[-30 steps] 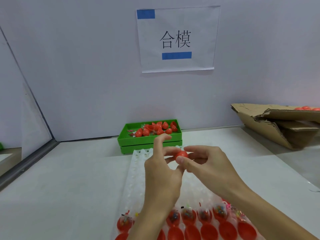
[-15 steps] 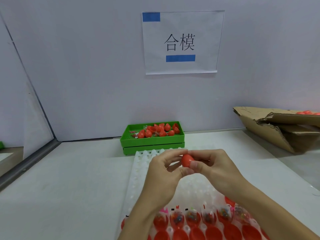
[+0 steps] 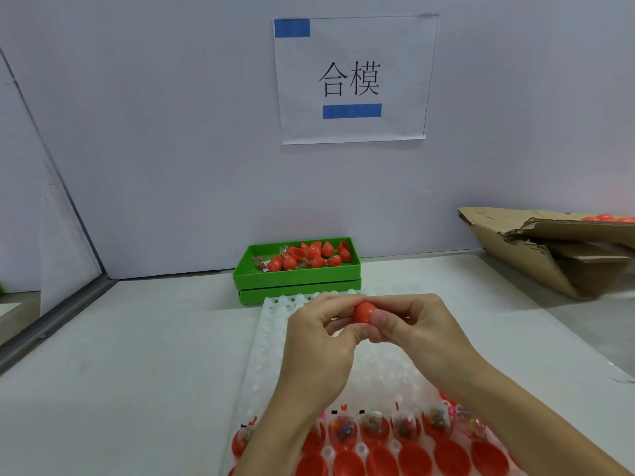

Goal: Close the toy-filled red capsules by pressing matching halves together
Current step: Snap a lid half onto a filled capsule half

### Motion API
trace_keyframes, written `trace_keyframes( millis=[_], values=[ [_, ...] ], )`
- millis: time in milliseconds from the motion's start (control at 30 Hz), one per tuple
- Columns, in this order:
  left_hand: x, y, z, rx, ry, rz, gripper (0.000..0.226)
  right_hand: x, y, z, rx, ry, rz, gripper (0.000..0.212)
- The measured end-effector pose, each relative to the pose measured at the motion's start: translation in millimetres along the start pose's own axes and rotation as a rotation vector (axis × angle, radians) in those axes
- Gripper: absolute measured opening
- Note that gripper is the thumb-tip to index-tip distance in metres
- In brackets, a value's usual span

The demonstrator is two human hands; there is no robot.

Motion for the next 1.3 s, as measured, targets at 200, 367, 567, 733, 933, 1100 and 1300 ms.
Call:
trace_keyframes(
  millis=[200,367,567,733,933,1100,1300],
  values=[
    [-7.2,-0.7,0.2,0.064,0.016,0.0,0.041,-0.3,1.9,0.0,0.117,0.214,-0.476,0.031],
    [-8.1,-0.1,1.3,0.061,0.033,0.029,0.027,4.1,6.6,6.2,0.244,0.355,-0.673,0.052],
    [-11.1,0.9,0.5,0.057,0.027,0.06,0.025,3.5,14.9,9.2,0.3,0.424,-0.743,0.051],
    [-8.3,-4.6,-1.2,-0.009,0.026,-0.019,0.025,-0.6,11.5,5.5,0.182,0.433,-0.543,0.053],
    [-7.4,-8.7,0.1,-0.047,0.094,-0.365,0.033,9.1,-1.1,7.5,-0.153,0.111,0.138,0.008],
    [-6.0,-6.3,2.1,-0.003,0.155,-0.592,0.031,19.5,22.3,14.0,-0.177,-0.043,0.414,0.024],
    [-4.2,-8.8,1.3,-0.044,0.22,-0.663,0.039,22.5,30.3,3.2,-0.208,-0.04,0.445,0.027]
  ],
)
Point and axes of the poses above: each hand's wrist, its own z-axis away from the middle knuckle, its own y-axis out of the palm, x = y × z, the point moved 3 cm from there along -z, towards the middle knuckle, and after that the axes turned 9 degrees about y, right-handed, at the moved point
